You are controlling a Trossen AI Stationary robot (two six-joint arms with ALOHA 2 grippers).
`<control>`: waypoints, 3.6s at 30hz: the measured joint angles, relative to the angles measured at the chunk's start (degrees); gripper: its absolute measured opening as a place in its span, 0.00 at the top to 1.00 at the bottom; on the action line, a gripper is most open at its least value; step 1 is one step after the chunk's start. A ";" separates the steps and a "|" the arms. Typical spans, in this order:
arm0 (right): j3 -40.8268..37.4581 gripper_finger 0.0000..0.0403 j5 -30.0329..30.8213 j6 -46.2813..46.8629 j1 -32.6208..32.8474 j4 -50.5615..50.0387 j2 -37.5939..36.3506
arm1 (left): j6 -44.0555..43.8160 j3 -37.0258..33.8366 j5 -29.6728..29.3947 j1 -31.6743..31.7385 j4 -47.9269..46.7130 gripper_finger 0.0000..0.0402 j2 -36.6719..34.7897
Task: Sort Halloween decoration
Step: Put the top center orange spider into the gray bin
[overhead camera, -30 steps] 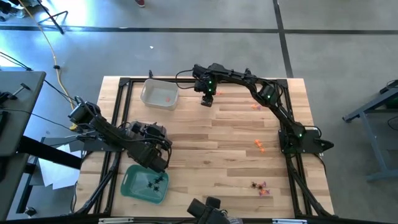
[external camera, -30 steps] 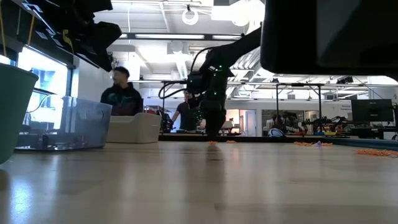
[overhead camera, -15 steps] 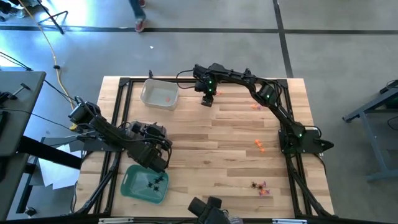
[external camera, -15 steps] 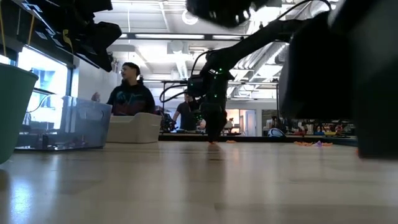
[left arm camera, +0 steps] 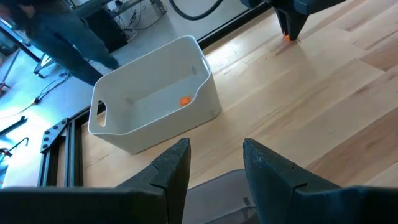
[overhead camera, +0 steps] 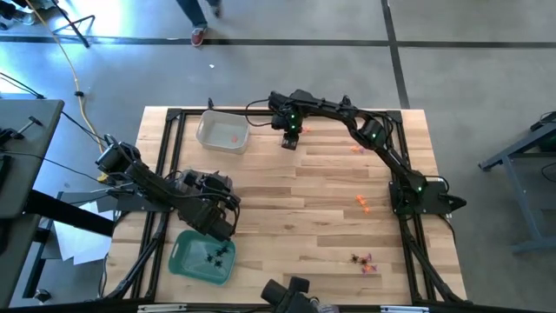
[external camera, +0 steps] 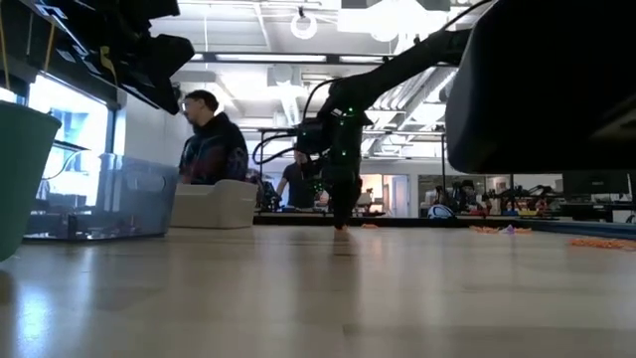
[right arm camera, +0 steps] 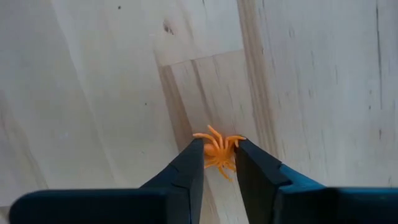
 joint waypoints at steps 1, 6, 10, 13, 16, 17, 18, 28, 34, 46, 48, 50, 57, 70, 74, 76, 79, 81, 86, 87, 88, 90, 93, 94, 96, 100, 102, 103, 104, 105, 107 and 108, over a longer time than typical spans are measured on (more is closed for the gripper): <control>0.00 0.81 -0.17 -0.01 -0.07 -0.12 0.00 | 0.00 0.00 0.00 0.00 0.00 0.66 0.00; 0.00 0.83 0.01 -0.86 -0.07 -1.97 0.02 | 0.01 0.00 0.04 0.00 0.00 0.66 0.02; 0.18 0.88 -0.23 -1.22 -0.31 -4.43 0.06 | 0.00 0.00 0.04 0.02 0.00 0.66 0.02; 1.46 0.94 -0.15 -1.11 -0.74 -7.05 0.23 | 0.00 0.00 0.04 0.02 0.00 0.66 0.02; 3.43 0.99 0.07 -0.99 -1.24 -8.96 0.53 | 0.00 0.00 0.04 0.02 0.00 0.66 0.02; 4.10 0.99 0.30 -0.69 -1.47 -9.03 0.57 | 0.00 0.00 0.04 0.02 0.00 0.66 0.02; 4.74 1.00 0.49 -0.68 -1.64 -8.99 0.59 | 0.02 0.00 0.04 0.02 0.00 0.66 0.02; 9.91 1.00 0.27 -0.66 -2.28 -9.45 0.55 | 0.00 0.00 0.02 0.04 -0.02 0.66 0.04; 10.01 1.00 0.20 -0.66 -2.11 -7.14 -0.64 | 0.01 0.00 0.02 0.04 -0.24 0.66 0.04; 10.03 1.00 -0.17 -0.73 -0.37 -0.78 -0.83 | 0.00 0.00 1.10 0.04 -1.58 0.66 0.04; 10.03 1.00 -0.17 -0.68 -0.16 0.54 -0.85 | 0.00 0.00 1.16 0.04 -1.59 0.66 0.04; 10.03 1.00 -0.17 -0.65 -0.01 1.73 -0.89 | 0.00 0.00 1.16 0.04 -1.62 0.66 0.04; 10.03 1.00 -0.21 0.42 0.43 7.69 -0.92 | -0.02 0.00 1.16 0.04 -1.59 0.66 0.04; 10.05 1.00 -0.37 3.44 1.30 25.45 -0.98 | -0.02 0.00 1.44 0.04 -1.59 0.66 0.04; 10.05 1.00 -0.36 6.16 1.28 31.37 -1.00 | -0.02 0.00 1.46 0.04 -1.59 0.66 0.04; 10.05 1.00 -0.37 7.45 1.29 34.47 -1.01 | -0.02 0.00 1.46 0.04 -1.59 0.66 0.04; 10.05 1.00 -0.56 9.18 1.41 38.97 -1.01 | -0.02 0.00 1.49 0.04 -1.62 0.66 0.04; 10.07 1.00 -2.33 10.40 1.49 41.59 -1.01 | -0.02 0.00 1.49 0.04 -1.66 0.66 0.04; 10.10 1.00 -11.70 15.97 1.61 46.05 -1.01 | -0.02 0.00 1.53 0.04 -1.99 0.66 0.04; 10.10 1.00 -13.41 17.26 1.61 46.32 -1.01 | -0.02 0.00 1.55 0.04 -1.99 0.66 0.04; 10.10 1.00 -15.09 18.29 1.62 46.32 -1.01 | -0.02 0.00 1.55 0.04 -1.99 0.66 0.04; 10.10 1.00 -18.55 20.38 1.67 46.12 -1.01 | -0.02 0.00 1.57 0.04 -1.99 0.66 0.04; 10.10 1.00 -22.22 22.33 2.05 44.54 -1.01 | -0.02 0.00 1.57 0.04 -1.98 0.66 0.04; 10.10 1.00 -22.66 22.32 2.24 43.55 -1.01 | -0.02 0.00 1.57 0.04 -1.97 0.66 0.04; 10.10 1.00 -22.74 21.74 2.79 41.51 -1.01 | -0.02 0.00 1.57 0.04 -1.97 0.66 0.04; 9.74 1.00 -22.00 18.74 3.84 39.56 -1.01 | 0.00 0.00 1.57 0.03 -1.71 0.66 0.04; 9.33 1.00 -21.13 17.70 4.20 39.69 -1.01 | -0.02 0.00 1.56 0.03 -1.72 0.66 0.04; 9.29 1.00 -20.29 17.27 4.33 39.76 -1.01 | -0.01 0.00 1.57 0.04 -1.72 0.66 0.04; 9.29 1.00 -19.28 16.82 4.39 39.88 -1.01 | 0.00 0.00 1.56 0.04 -1.71 0.66 0.04; 9.29 1.00 -18.40 16.36 4.39 40.13 -1.01 | 0.00 0.00 1.55 0.04 -1.72 0.66 0.04; 9.29 1.00 -17.14 16.28 4.45 40.15 -1.01 | 0.00 0.00 1.55 0.00 -1.72 0.66 0.04; 9.29 1.00 -16.79 16.38 4.45 40.04 -1.01 | 0.00 0.00 1.55 0.00 -1.72 0.66 0.04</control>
